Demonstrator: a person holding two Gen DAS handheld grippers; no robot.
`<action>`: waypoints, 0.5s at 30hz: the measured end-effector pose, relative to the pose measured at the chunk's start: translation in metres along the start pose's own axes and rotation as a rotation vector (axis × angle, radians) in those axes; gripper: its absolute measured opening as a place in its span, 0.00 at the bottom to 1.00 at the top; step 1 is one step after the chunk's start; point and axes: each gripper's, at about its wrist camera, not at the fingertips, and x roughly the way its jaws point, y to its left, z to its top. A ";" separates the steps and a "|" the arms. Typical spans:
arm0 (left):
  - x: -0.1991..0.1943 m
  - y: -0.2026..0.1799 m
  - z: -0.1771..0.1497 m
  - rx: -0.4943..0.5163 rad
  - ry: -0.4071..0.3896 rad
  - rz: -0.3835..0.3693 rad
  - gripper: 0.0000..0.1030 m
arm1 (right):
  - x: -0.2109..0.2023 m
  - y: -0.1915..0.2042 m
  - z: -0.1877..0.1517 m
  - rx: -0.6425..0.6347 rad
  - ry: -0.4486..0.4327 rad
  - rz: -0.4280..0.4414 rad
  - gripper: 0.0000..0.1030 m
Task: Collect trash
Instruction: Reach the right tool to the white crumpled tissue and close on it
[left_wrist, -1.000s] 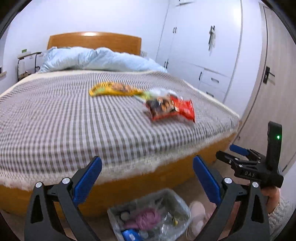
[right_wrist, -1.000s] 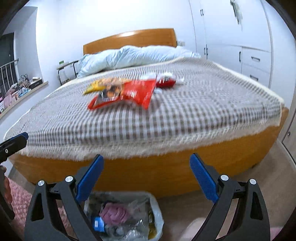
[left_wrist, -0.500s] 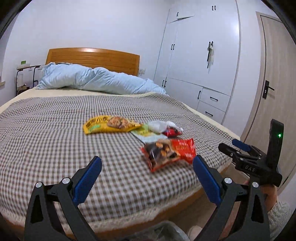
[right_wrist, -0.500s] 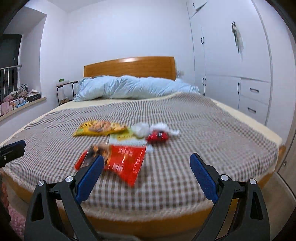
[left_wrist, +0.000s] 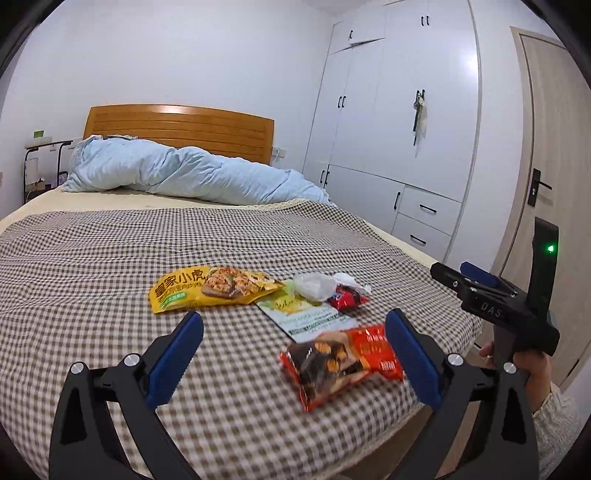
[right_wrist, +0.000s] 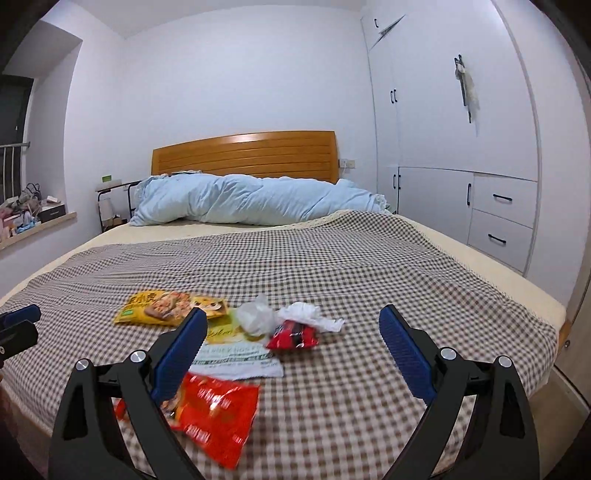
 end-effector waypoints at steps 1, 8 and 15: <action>0.005 0.000 0.003 -0.001 0.002 -0.005 0.93 | 0.004 -0.001 0.001 0.002 0.007 0.001 0.88; 0.036 0.002 0.025 0.000 -0.007 -0.013 0.93 | 0.040 0.000 0.010 0.006 0.061 -0.017 0.88; 0.072 0.021 0.036 -0.054 0.034 -0.006 0.93 | 0.094 -0.006 0.004 0.022 0.175 -0.054 0.88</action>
